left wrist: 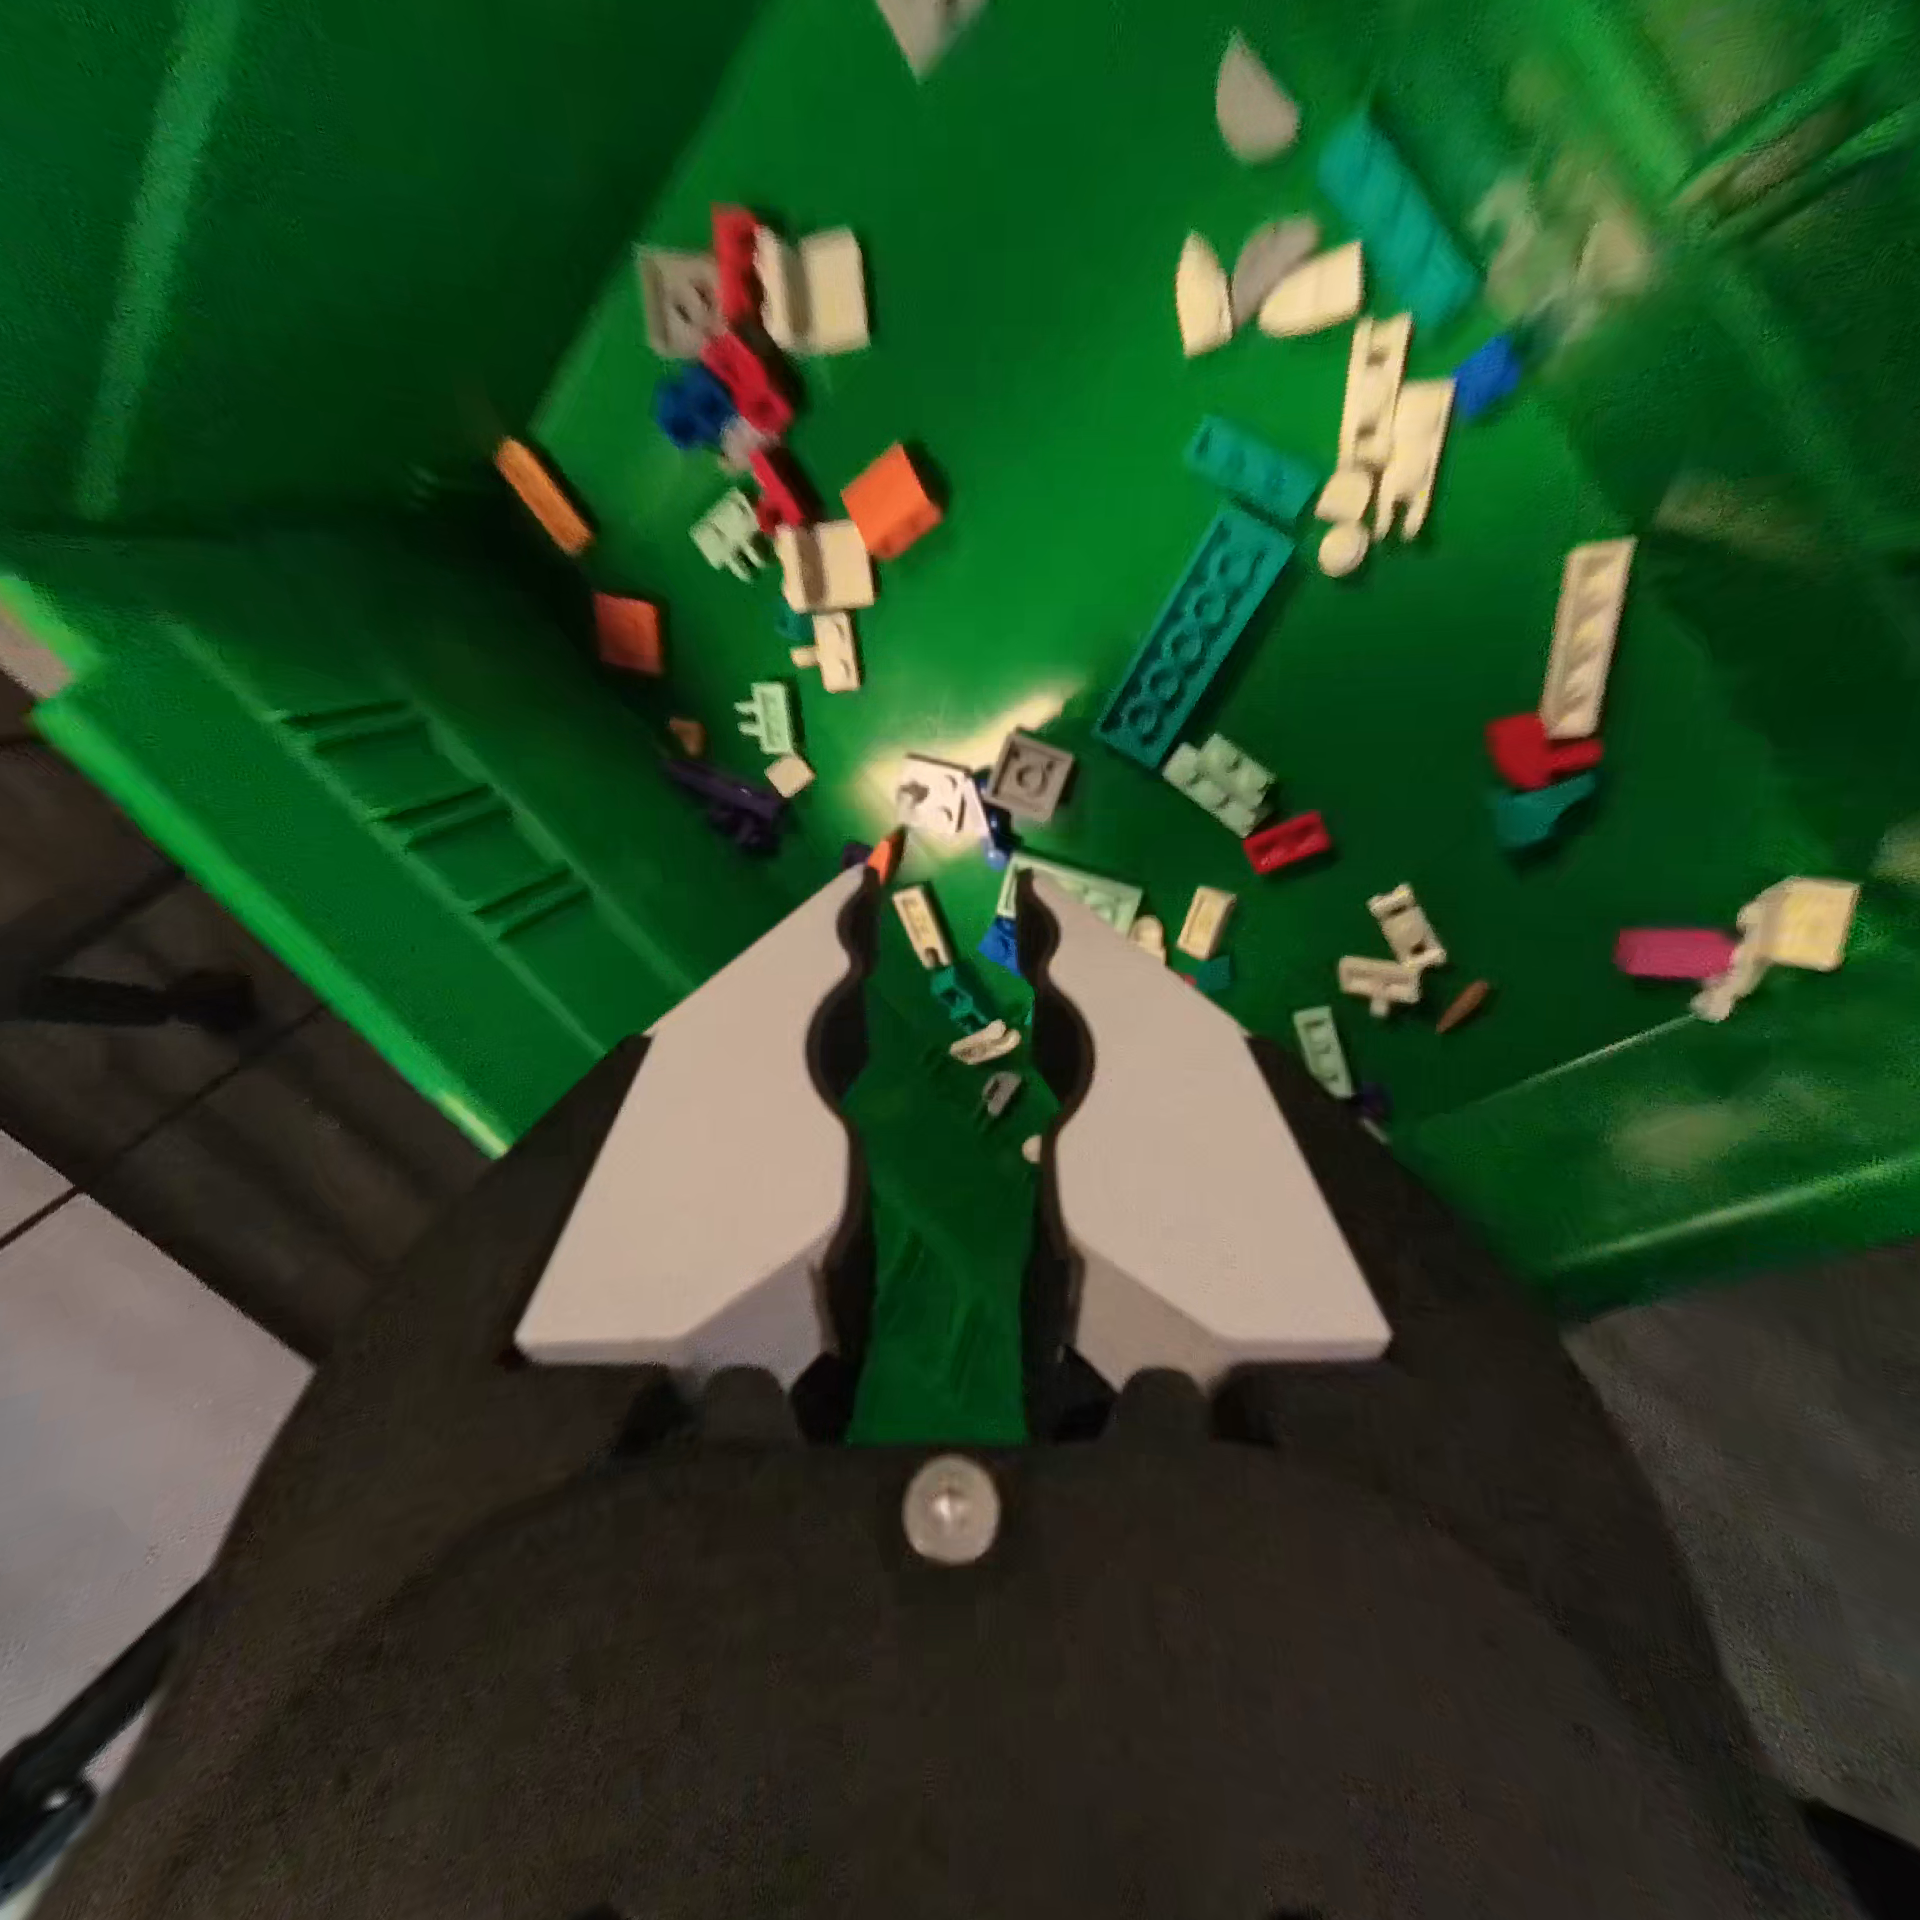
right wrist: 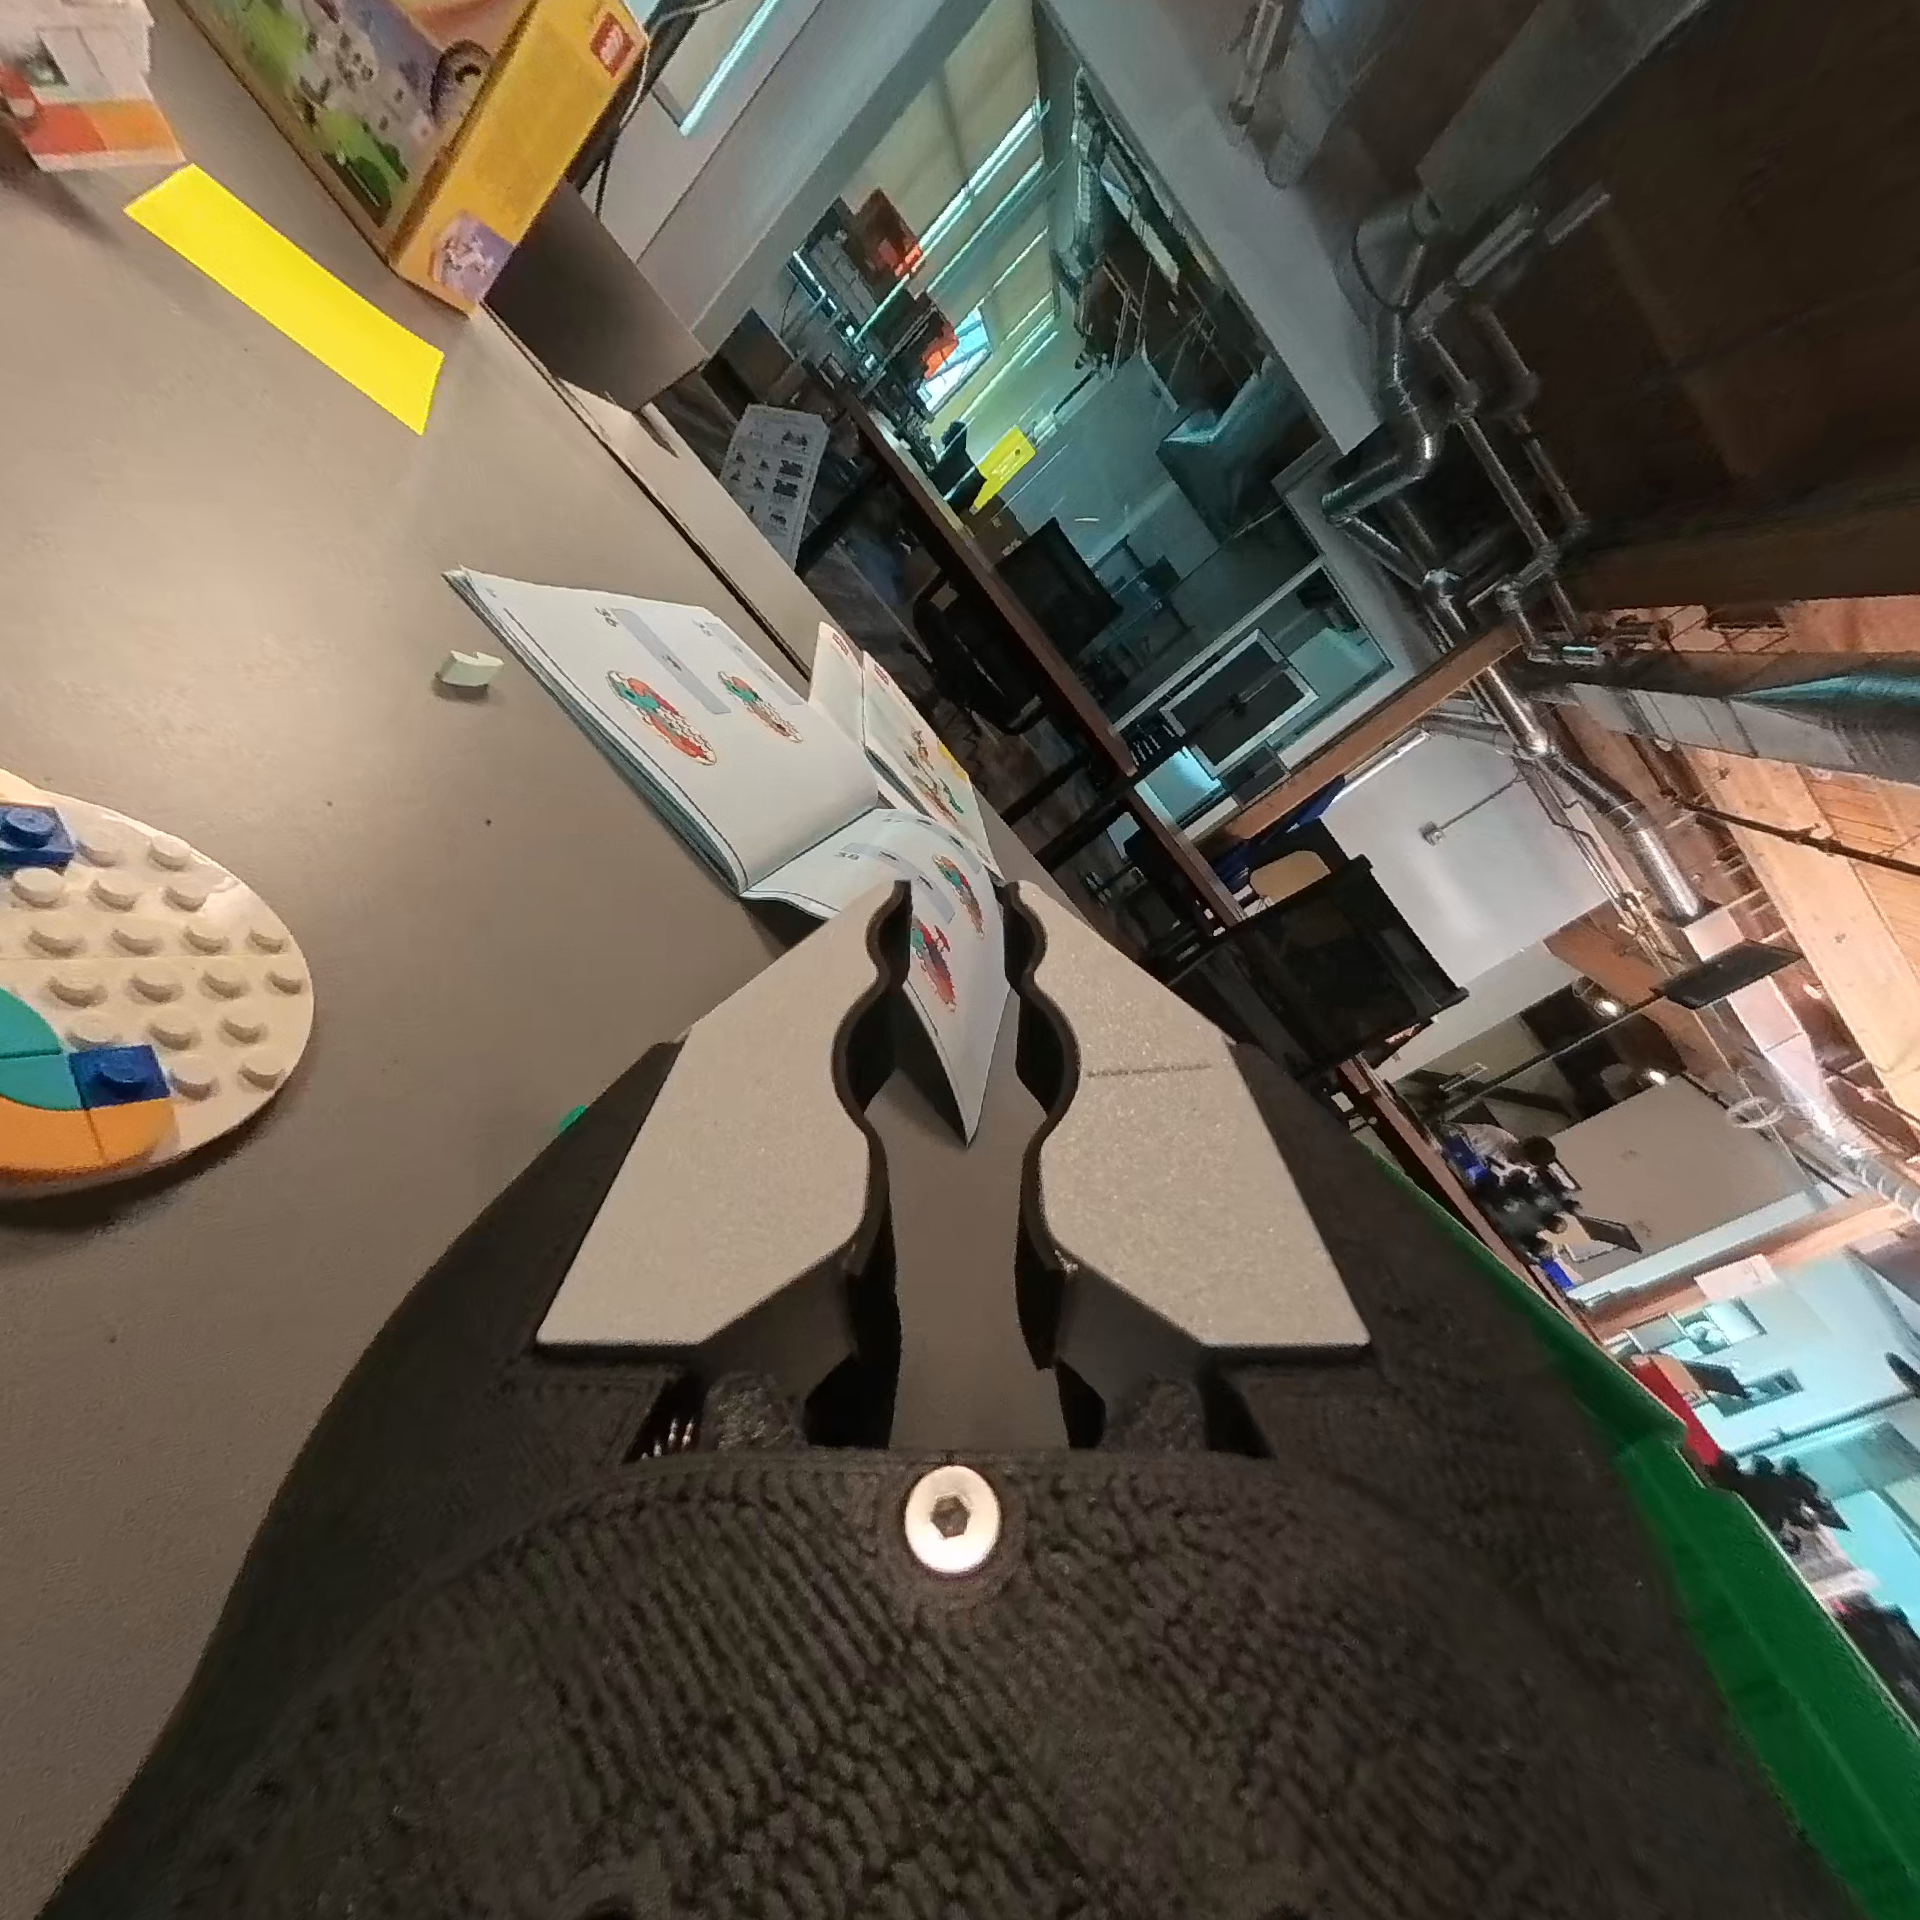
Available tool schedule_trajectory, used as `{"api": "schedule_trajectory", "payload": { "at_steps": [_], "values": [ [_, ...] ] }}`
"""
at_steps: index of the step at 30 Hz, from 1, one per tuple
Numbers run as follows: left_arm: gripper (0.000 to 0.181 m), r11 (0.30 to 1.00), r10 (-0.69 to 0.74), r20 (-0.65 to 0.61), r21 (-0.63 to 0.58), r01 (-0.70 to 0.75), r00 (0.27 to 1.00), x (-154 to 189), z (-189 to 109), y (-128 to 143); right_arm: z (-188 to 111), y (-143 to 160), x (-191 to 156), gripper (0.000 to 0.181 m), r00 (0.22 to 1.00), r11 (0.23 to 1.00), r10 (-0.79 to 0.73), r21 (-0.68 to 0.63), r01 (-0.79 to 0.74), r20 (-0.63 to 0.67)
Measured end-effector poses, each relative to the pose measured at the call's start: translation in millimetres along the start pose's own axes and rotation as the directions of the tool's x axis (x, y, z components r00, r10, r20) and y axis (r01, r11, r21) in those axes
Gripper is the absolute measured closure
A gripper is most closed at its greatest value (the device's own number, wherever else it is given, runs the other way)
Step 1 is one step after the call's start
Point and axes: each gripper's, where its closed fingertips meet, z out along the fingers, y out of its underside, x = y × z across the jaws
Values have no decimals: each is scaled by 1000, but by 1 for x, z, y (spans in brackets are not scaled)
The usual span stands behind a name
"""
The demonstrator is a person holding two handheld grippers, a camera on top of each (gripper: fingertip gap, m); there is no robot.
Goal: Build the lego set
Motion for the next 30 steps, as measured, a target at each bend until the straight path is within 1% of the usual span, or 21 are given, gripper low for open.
{"api": "schedule_trajectory", "payload": {
  "at_steps": [3,6,10,15,19,21,22,24,25,27,30],
  "values": [
    [156,990,46,-39,-132,-50,998,-6,22,14,0,0,-2,166,1000,1000,-13,-3,13,3],
    [159,974,74,-37,-210,-80,997,-14,35,24,0,0,-2,166,1000,1000,-15,-4,15,6],
    [165,969,97,-51,-222,-106,994,-14,43,25,0,-1,-5,166,1000,1000,-22,2,22,16],
    [172,968,132,-25,-212,-135,991,-17,49,22,0,-2,-5,166,1000,1000,-26,6,26,18],
    [177,961,170,-14,-219,-169,985,-16,47,21,-1,-3,-4,166,1000,1000,-15,15,14,16],
    [177,979,129,-17,-159,-130,991,-16,39,13,-1,-5,-4,166,1000,1000,-10,24,10,16],
    [177,990,96,-17,-99,-97,995,-16,32,5,-2,-6,-3,166,1000,1000,-7,31,7,16],
    [177,998,13,-39,66,-10,999,-14,10,-20,-3,-9,-3,166,1000,999,-2,47,1,17],
    [177,987,-22,-50,161,29,999,-14,-6,-35,-3,-11,-3,166,1000,998,0,57,-1,18],
    [177,934,-63,-111,343,97,992,-8,-44,-69,-5,-15,-4,165,1000,997,9,80,-11,25],
    [177,859,-58,-184,491,142,981,8,-93,-108,-8,-24,-5,166,999,992,23,124,-27,35]
  ]
}}
